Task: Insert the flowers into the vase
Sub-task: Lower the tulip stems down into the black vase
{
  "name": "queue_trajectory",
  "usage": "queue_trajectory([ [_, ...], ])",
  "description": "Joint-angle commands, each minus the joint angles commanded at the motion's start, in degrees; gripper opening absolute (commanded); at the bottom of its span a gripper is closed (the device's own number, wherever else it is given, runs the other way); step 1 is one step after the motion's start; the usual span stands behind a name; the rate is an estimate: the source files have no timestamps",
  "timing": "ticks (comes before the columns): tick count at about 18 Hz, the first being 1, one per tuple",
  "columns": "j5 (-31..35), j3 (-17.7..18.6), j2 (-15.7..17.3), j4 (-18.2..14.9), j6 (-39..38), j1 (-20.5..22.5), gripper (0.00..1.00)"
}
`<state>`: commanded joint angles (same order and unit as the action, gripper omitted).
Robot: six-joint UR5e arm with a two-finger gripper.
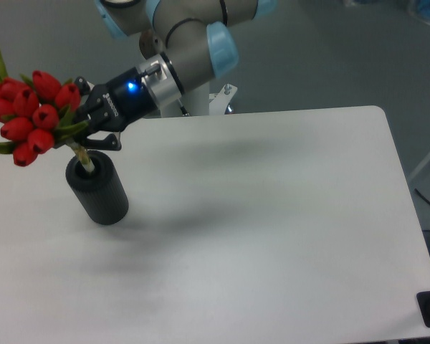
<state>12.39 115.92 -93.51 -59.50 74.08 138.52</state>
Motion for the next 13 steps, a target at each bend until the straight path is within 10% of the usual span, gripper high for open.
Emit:
queue_trajectory([
  [10,0.09,5.98,-2.03,0.35,11.61,0.44,0.28],
  [13,0.09,6.07,-2.64,0.44,12.23,0.79,0.53],
])
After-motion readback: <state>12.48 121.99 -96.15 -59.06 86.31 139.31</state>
